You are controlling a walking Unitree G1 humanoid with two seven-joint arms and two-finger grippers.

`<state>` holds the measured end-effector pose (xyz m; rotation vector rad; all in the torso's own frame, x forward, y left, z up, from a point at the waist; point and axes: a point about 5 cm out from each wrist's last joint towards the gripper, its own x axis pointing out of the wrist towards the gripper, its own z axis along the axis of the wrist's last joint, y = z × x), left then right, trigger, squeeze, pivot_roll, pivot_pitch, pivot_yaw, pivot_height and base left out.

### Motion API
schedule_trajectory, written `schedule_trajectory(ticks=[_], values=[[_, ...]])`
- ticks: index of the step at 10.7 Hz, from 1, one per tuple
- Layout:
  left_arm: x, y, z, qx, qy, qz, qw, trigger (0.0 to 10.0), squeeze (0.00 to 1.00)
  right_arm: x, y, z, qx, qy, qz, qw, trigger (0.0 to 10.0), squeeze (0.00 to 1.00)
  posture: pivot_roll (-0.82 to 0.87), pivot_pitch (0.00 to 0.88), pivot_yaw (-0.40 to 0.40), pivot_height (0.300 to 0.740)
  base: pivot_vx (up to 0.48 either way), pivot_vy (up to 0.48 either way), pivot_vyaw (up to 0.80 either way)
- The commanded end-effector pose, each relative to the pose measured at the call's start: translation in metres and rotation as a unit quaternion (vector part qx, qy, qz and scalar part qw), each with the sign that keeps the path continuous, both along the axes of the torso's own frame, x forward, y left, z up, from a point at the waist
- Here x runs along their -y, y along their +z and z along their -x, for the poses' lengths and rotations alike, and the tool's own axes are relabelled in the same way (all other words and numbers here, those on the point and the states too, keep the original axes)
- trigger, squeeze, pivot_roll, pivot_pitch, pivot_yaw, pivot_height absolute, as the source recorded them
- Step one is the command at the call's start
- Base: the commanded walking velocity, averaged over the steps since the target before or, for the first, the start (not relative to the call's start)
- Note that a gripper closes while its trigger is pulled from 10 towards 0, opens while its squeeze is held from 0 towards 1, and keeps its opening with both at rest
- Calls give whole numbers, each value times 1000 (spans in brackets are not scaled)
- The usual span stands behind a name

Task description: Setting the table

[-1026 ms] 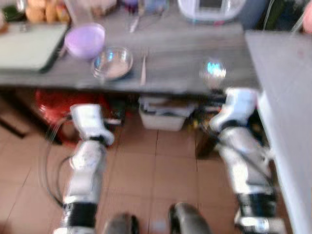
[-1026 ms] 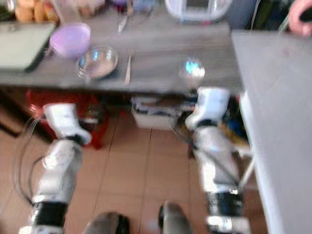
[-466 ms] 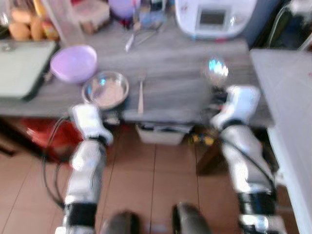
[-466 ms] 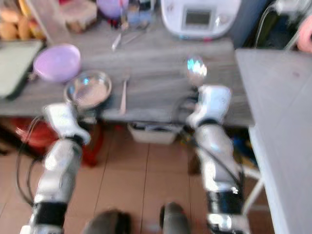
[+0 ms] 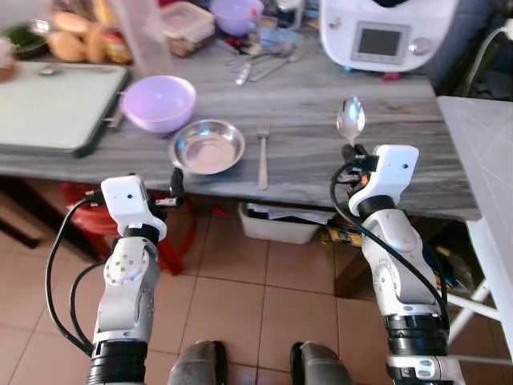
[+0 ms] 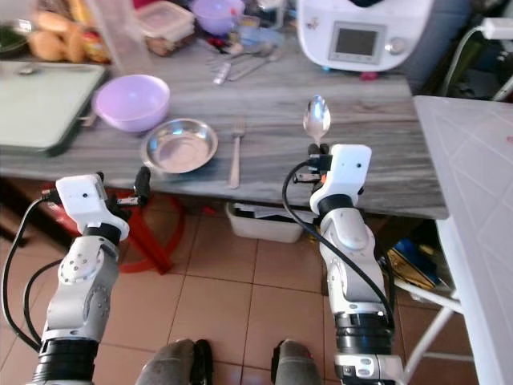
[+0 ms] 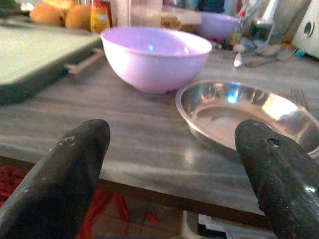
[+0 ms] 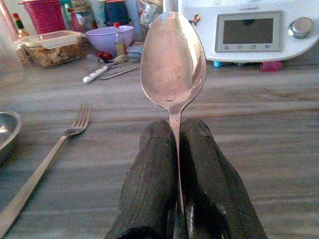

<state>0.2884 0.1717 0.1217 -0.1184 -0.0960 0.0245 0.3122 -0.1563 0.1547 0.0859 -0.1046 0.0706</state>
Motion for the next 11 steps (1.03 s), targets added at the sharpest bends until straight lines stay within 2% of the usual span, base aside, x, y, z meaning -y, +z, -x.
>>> schedule_trajectory(ticks=[1, 4, 6, 11], values=[[2, 5, 1, 6, -10, -3, 1000, 10000, 0, 2, 3, -1, 2, 0, -11, 1000, 10000, 0, -59, 188, 29, 740, 0, 450, 0], [7, 7, 6, 11, -11, -5, 1000, 10000, 0, 2, 8, 0, 13, 2, -8, 1000, 10000, 0, -61, 203, 26, 740, 164, 418, 0], [12, 8, 8, 13, -27, -3, 1000, 10000, 0, 3, 9, -1, 17, -5, -7, 1000, 10000, 0, -60, 199, 28, 740, 317, 0, 0], [14, 5, 15, 4, -31, -6, 999, 10000, 0, 19, 6, -4, 6, -49, -6, 999, 10000, 0, -52, 193, 23, 740, 0, 0, -80]])
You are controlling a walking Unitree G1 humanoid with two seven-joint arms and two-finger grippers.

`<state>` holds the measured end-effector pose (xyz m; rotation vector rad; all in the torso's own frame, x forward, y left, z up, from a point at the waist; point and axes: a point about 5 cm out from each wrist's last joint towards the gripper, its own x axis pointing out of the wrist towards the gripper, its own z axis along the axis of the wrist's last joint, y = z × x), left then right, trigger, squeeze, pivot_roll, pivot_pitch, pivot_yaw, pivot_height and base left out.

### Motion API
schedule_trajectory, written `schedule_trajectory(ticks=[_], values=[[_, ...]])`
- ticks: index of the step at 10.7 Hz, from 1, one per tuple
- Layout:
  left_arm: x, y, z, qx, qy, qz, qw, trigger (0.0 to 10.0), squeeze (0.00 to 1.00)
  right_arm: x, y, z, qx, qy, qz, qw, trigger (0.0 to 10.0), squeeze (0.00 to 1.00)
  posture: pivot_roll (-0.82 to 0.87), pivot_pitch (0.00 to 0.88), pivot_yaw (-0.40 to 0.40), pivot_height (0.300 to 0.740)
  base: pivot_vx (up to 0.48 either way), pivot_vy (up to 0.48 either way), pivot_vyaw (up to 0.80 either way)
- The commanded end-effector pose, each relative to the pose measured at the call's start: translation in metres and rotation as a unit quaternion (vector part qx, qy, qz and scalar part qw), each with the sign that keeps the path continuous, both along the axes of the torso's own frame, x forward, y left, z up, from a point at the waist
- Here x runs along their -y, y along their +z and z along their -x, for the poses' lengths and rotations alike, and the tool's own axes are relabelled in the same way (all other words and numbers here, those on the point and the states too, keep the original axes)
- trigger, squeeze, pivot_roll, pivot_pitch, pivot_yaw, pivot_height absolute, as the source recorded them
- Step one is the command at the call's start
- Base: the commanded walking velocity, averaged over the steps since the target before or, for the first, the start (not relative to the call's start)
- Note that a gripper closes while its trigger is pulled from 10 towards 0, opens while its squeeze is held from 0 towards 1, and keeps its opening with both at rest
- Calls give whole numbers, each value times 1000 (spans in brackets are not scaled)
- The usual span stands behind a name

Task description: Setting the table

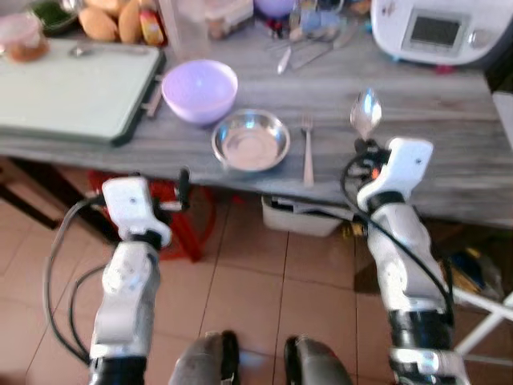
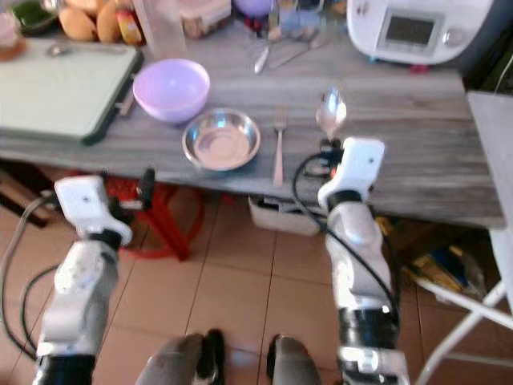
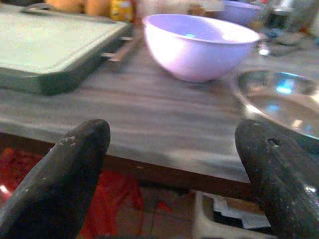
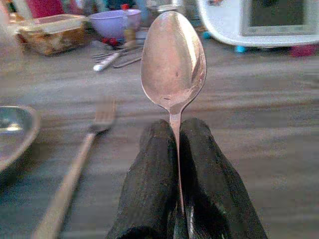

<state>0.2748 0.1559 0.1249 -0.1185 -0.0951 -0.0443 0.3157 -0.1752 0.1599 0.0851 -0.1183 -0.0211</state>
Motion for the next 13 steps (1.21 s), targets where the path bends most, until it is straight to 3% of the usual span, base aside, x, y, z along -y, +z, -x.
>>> schedule_trajectory(ticks=[1, 6, 10, 13], values=[[-2, 2, 3, 2, 4, -5, 1000, 10000, 0, 3, 2, -1, 4, -7, -3, 1000, 10000, 0, -49, 198, 23, 740, 0, 0, 0], [-11, -2, 20, -24, -4, -22, 999, 10000, 0, 13, 3, -22, -25, -33, -71, 997, 10000, 0, -3, 272, 58, 740, 0, 0, 0], [-14, 0, 25, -33, -9, -31, 999, 10000, 0, -13, 13, -46, -39, -8, -109, 993, 10000, 0, 25, 291, 69, 740, 0, 0, 0], [-13, 2, 24, -33, -10, -30, 999, 10000, 0, -25, 12, -52, -61, -1, -152, 987, 10000, 0, 25, 285, 66, 740, 0, 0, 0]])
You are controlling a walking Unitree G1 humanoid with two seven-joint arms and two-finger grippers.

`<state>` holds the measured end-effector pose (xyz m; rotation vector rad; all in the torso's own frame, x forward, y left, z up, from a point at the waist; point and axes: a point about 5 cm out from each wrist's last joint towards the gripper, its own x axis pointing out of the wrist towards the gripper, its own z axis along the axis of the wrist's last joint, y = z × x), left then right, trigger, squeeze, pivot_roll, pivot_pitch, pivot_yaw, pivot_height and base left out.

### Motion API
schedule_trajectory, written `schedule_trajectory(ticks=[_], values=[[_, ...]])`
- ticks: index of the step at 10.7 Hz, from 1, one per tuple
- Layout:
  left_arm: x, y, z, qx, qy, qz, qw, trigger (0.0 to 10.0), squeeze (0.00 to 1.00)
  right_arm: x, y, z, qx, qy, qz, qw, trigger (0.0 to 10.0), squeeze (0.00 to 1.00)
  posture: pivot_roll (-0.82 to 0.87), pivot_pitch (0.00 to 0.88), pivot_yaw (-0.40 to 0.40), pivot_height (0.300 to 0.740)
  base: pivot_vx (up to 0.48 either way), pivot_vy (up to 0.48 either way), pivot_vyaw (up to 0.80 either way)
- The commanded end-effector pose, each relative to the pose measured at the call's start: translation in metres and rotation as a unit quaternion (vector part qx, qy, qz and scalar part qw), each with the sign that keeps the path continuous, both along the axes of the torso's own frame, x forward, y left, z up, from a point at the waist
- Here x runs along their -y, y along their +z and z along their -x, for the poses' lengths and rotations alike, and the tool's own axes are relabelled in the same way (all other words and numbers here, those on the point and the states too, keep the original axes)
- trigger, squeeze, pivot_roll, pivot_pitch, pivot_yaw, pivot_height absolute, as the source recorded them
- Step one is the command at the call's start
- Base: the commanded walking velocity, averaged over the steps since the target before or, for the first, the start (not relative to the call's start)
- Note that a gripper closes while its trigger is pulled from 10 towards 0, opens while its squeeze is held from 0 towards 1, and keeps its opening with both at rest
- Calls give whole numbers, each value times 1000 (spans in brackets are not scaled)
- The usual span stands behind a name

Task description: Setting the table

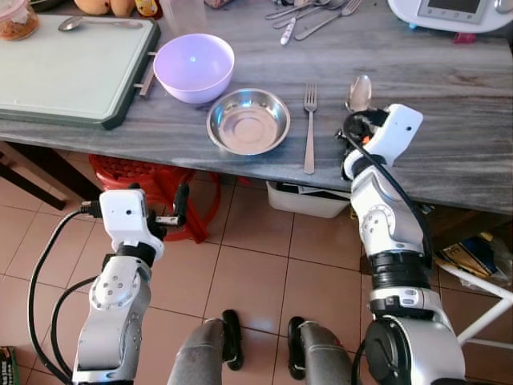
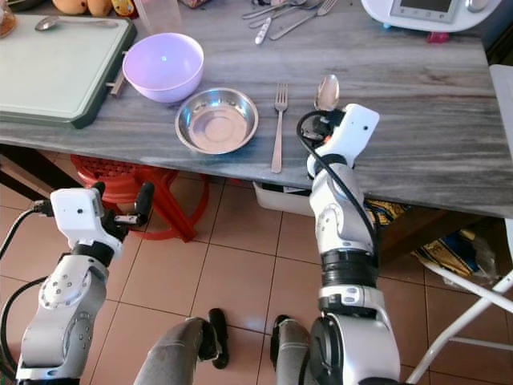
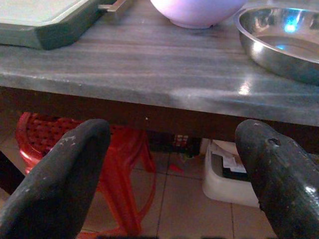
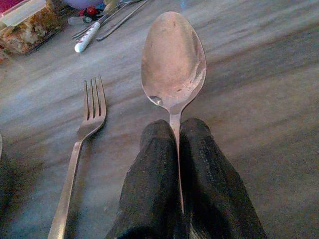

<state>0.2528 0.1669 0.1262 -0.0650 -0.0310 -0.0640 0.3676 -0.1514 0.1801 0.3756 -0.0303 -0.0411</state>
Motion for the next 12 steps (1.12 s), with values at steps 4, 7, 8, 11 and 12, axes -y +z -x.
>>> schedule_trajectory(ticks=[4, 7, 8, 11, 12], values=[[2, 0, 1, -5, -6, 5, 1000, 10000, 0, -5, -22, -1, -77, 18, -2, 997, 10000, 0, 13, 282, 57, 740, 0, 0, 0], [4, -1, 0, -6, -8, 8, 1000, 10000, 0, -14, -28, -1, -100, 46, -1, 994, 10000, 0, 11, 280, 52, 740, 0, 0, 0], [5, -1, 0, -7, -8, 9, 1000, 10000, 0, -17, -27, -1, -103, 56, 1, 993, 10000, 0, 11, 280, 51, 740, 0, 0, 0], [6, -2, 0, -7, -11, 10, 1000, 10000, 0, -19, -29, -2, -113, 59, -10, 992, 10000, 0, 8, 279, 49, 740, 0, 0, 0], [6, -1, -1, -7, -11, 10, 1000, 10000, 0, -20, -31, -1, -118, 62, -10, 991, 10000, 0, 13, 279, 46, 740, 0, 0, 0]])
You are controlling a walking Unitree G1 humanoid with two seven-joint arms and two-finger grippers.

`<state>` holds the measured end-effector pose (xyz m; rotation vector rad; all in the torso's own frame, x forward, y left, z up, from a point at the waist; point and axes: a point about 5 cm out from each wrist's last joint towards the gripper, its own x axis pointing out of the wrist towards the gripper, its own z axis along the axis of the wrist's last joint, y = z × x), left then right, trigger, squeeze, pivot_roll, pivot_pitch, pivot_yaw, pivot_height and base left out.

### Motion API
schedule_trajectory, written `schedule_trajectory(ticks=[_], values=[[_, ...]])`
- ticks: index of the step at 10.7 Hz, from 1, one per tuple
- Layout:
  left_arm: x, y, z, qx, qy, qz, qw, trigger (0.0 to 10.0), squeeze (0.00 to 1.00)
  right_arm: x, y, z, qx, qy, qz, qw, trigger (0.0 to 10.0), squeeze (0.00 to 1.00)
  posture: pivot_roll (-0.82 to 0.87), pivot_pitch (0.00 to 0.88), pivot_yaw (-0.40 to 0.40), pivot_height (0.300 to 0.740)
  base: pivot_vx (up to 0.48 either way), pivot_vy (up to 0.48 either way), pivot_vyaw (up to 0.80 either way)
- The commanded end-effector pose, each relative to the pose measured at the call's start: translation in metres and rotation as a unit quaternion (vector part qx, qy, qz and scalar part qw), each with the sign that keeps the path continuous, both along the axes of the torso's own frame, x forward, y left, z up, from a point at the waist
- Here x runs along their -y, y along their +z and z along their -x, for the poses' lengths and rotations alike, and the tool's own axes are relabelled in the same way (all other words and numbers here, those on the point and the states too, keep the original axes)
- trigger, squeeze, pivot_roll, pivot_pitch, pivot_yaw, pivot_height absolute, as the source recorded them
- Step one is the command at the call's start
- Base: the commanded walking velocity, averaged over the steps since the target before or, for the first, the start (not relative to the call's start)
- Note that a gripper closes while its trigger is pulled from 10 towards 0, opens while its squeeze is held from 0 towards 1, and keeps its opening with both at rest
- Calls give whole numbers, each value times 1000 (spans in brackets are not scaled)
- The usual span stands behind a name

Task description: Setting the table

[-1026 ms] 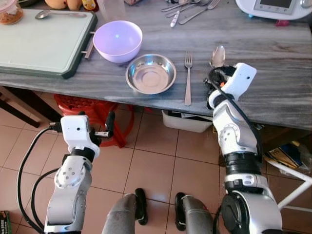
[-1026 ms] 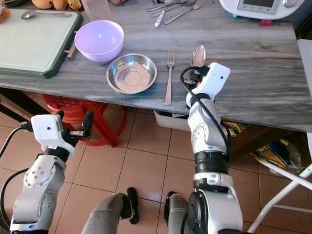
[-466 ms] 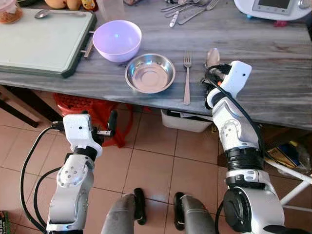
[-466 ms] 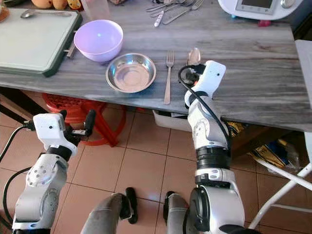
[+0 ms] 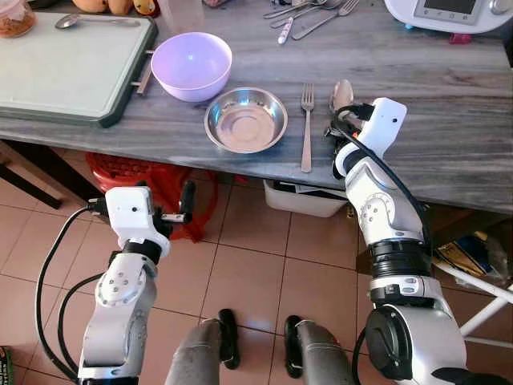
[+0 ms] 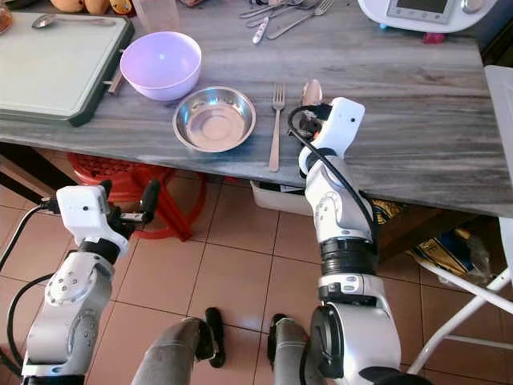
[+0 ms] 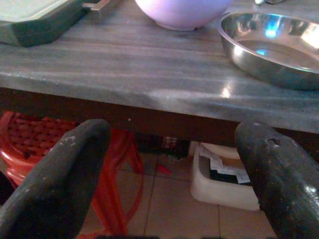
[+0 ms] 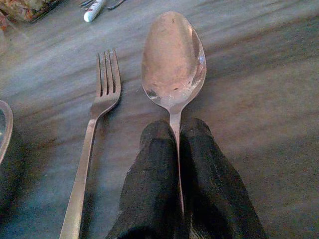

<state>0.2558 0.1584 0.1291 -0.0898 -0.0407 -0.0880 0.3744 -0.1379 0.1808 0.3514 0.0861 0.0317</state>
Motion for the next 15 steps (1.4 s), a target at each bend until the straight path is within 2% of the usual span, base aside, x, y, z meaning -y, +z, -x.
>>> schedule_trajectory(ticks=[1, 2, 3, 6, 11, 15], values=[[-3, -4, 2, -12, 3, -2, 1000, 10000, 0, -7, -35, 6, -73, 18, -17, 997, 10000, 0, 13, 278, 44, 740, 0, 0, 0], [-2, -5, 3, -14, 2, -1, 1000, 10000, 0, -6, -35, 6, -75, 21, -19, 997, 10000, 714, 11, 278, 45, 740, 0, 0, 0], [-1, -5, 3, -14, 1, -1, 1000, 10000, 0, -4, -35, 6, -74, 21, -21, 997, 10000, 1000, 10, 278, 46, 740, 0, 0, 0], [-1, -5, 1, -13, -1, -1, 1000, 10000, 0, 1, -36, 7, -75, 16, -17, 997, 10000, 1000, 8, 275, 49, 740, 0, 0, 0], [0, -4, -1, -11, 0, -1, 1000, 10000, 0, 15, -31, 14, -46, 4, 24, 999, 10000, 1000, 9, 263, 50, 740, 0, 0, 0], [-1, -4, -2, -9, -1, -1, 1000, 10000, 0, 28, -31, 25, -17, -18, 67, 997, 10000, 1000, 8, 257, 51, 740, 0, 0, 0]])
